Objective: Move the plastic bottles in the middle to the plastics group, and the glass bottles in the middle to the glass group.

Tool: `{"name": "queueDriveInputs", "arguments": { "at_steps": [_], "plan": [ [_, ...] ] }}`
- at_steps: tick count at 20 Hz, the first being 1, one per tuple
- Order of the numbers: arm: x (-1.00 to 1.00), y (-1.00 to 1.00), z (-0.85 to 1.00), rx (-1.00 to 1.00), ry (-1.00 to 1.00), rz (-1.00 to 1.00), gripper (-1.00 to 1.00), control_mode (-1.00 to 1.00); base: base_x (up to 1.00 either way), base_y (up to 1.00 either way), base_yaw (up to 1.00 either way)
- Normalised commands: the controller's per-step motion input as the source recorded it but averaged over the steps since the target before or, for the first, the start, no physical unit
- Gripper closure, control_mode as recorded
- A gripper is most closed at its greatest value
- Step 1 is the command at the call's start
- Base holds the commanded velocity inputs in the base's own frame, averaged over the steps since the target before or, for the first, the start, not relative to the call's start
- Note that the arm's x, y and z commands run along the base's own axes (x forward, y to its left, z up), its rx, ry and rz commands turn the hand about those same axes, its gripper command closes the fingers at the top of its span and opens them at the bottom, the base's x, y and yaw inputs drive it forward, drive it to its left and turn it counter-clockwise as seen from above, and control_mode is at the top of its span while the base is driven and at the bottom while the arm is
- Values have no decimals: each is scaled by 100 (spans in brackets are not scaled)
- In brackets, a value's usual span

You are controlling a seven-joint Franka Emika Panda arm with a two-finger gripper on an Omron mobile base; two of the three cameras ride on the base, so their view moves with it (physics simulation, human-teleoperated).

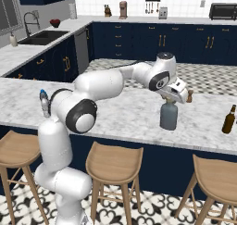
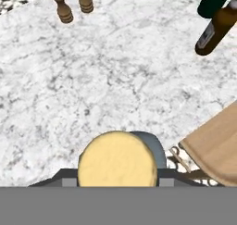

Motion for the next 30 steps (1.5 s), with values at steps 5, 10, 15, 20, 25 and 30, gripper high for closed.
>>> {"name": "queueDriveInputs", "arguments": {
  "at_steps": [5, 10, 15, 20, 25, 30],
  "plan": [
    [-19, -67, 2, 0, 1, -39, 100, -100, 0, 0, 0],
    [0, -59, 0, 0, 0, -41, 100, -100, 0, 0, 0],
    [1, -61, 1, 4, 0, -22, 100, -100, 0, 0, 0],
    [25, -46, 0, 8, 0, -2, 100, -100, 0, 0, 0],
    [50, -31, 0, 6, 0, 0, 100, -100, 0, 0, 0],
    [18, -6, -15, 0, 0, 0, 100, -100, 0, 0, 0]
  ]
}}
